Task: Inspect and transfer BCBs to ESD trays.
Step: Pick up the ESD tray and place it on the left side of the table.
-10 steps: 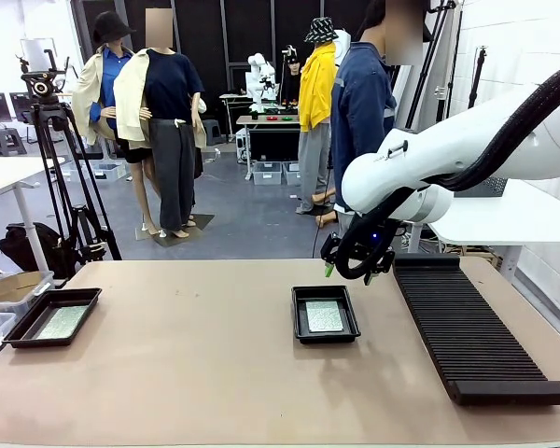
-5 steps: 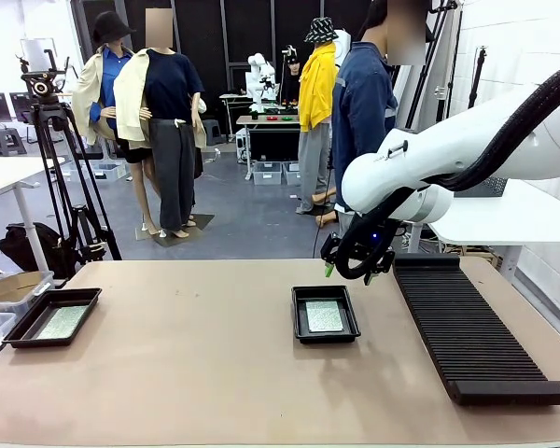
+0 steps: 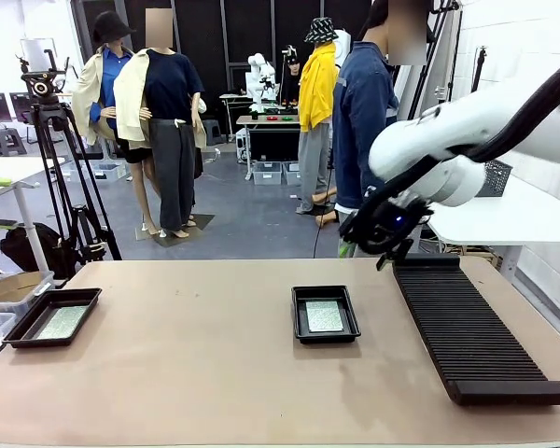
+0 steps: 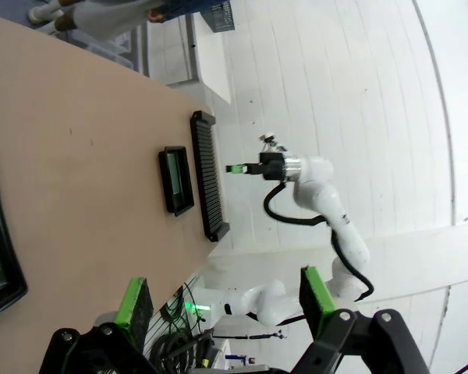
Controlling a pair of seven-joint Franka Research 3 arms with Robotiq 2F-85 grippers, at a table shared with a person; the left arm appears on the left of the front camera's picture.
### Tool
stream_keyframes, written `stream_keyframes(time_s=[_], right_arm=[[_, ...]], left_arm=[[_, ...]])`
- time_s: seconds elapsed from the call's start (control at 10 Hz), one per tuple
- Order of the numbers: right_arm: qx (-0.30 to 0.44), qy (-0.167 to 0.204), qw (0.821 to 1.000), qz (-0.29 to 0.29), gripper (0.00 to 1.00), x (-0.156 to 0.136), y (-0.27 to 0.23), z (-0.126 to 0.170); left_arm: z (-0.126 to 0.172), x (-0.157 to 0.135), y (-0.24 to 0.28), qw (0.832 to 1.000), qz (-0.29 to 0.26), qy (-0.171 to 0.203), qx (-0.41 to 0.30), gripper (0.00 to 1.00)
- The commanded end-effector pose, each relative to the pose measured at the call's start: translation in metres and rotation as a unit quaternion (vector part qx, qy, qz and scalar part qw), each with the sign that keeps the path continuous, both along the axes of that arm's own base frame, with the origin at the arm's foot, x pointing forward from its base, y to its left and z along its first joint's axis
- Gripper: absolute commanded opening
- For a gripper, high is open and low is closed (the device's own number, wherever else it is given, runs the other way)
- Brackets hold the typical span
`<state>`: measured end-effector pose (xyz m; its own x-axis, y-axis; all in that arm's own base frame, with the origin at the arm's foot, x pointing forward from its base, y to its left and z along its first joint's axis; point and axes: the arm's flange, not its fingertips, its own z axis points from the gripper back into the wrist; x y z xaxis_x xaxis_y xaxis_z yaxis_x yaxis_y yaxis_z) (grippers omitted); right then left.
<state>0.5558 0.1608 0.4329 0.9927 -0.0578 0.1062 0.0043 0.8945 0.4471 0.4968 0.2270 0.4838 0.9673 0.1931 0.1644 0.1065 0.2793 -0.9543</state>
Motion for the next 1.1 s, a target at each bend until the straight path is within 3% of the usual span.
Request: stream_keyframes(time_s=[0.0,0.5,1.0], right_arm=[[0.042,0.005,0.999,-0.006,1.0,-0.011,-0.04,0.006],[0.183,0.066,0.981,0.0,1.0,0.007,-0.138,0.028],[0.285,0.056,0.957,0.015,1.0,0.002,-0.204,0.021]], left_arm=[[-0.007,-0.01,-0.041,0.999,0.004,0.009,0.044,1.0],[-0.006,-0.004,-0.123,0.995,0.015,0.027,0.1,1.0],[-0.004,0.01,-0.215,0.983,0.017,0.048,0.178,1.0]])
